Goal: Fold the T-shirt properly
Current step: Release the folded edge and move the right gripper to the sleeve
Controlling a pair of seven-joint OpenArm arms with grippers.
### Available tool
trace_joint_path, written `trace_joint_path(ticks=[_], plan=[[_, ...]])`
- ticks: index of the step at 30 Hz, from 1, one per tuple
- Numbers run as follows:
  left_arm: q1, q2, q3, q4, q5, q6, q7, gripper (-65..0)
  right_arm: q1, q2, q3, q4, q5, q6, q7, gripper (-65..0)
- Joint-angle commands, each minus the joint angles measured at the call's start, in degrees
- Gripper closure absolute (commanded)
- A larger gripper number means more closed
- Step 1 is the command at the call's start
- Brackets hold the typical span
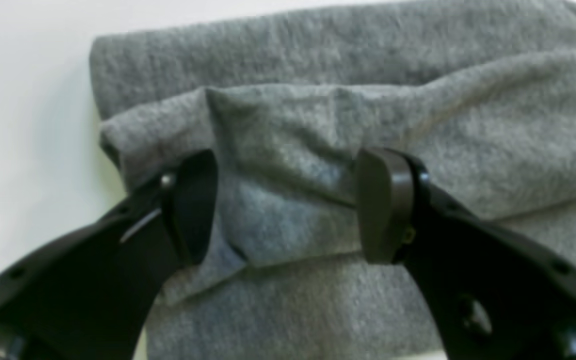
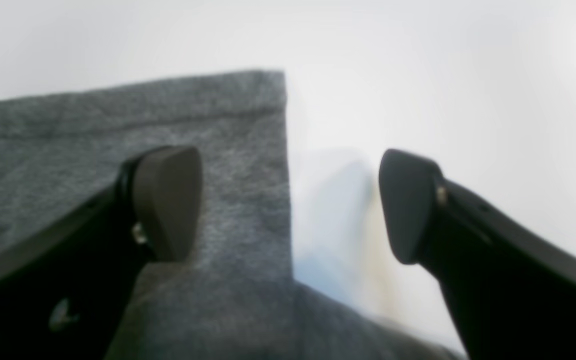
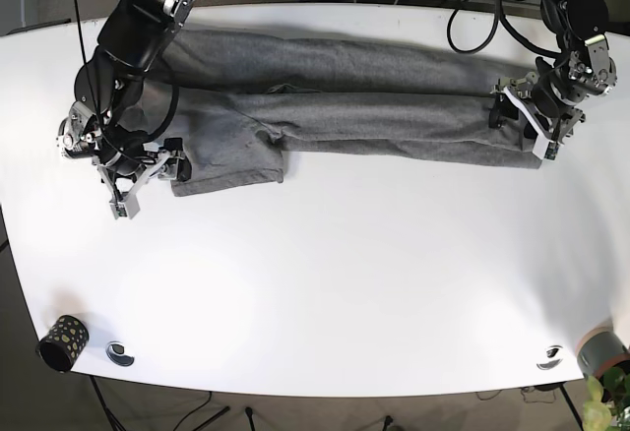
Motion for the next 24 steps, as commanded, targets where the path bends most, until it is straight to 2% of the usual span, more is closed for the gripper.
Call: trace_joint_path(ticks=[1,5,13,17,18,21,24], plan=[[-0.6,-0.8,-0.2,1.1,-0.9,-0.2,-1.1,-40.3,1.7,0.7,-1.1,-1.5,1.0,0.3,0.9,-52.6],[-0.6,-0.8,-0.2,1.2,-0.9,-0.2,-1.1,-40.3,1.4,0.6,-3.2,-2.3,0.5,0.3,3.7,-52.5],[-0.6,-0.9,-0.2,1.1,-0.9,-0.2,-1.1,-40.3,-0.9,0.2,-6.1,1.1,1.2,0.3,3.5,-52.3],[-0.6,-0.9,-0.2,0.9,-0.9,-0.2,-1.1,-40.3,-2.4,-1.4,-6.3,3.9,1.1,0.3,2.5,-51.5],[-0.6,-0.9,-0.2,0.8,-0.9,-0.2,-1.1,-40.3,-2.4,-1.5,-6.3,4.2,1.1,0.3,2.5,-49.9],[-0.6,-0.8,-0.2,0.7,-0.9,-0.2,-1.1,-40.3,-2.4,-1.5,-6.4,4.0,0.6,0.3,2.7,-39.3],[-0.6,-0.7,-0.2,0.7,-0.9,-0.2,-1.1,-40.3,-2.3,-1.7,-6.5,4.0,0.5,0.3,3.3,-22.2]])
